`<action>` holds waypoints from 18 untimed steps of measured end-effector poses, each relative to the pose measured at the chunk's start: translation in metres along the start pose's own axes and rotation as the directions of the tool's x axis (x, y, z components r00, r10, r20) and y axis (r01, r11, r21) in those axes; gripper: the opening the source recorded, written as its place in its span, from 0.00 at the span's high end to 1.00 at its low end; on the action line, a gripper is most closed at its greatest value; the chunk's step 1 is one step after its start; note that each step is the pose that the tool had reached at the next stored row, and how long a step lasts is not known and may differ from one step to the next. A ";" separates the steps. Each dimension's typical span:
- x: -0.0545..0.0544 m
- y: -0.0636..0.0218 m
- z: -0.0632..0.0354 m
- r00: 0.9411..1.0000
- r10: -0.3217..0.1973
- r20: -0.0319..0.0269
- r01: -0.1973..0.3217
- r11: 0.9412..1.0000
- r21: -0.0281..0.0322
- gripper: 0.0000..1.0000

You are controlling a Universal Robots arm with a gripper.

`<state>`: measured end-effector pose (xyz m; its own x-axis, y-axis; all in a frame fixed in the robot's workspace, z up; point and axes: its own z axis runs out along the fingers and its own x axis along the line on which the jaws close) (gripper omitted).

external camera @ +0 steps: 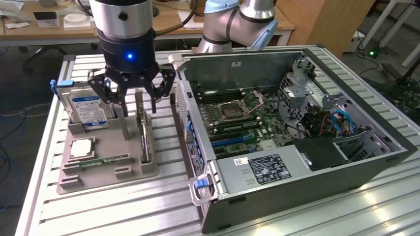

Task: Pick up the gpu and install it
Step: 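Pick up the gpu and move the gpu toward the slot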

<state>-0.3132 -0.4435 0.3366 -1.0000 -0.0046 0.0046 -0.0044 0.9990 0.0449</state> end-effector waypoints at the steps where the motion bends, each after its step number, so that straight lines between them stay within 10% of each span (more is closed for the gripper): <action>1: 0.000 -0.0001 0.0005 1.000 0.000 0.000 0.000 1.000 0.000 0.41; 18: 0.000 0.0046 0.0027 1.000 0.000 0.000 0.000 1.000 0.000 0.41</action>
<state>-0.3131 -0.4389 0.3341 -1.0000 -0.0046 0.0044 -0.0044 0.9990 0.0450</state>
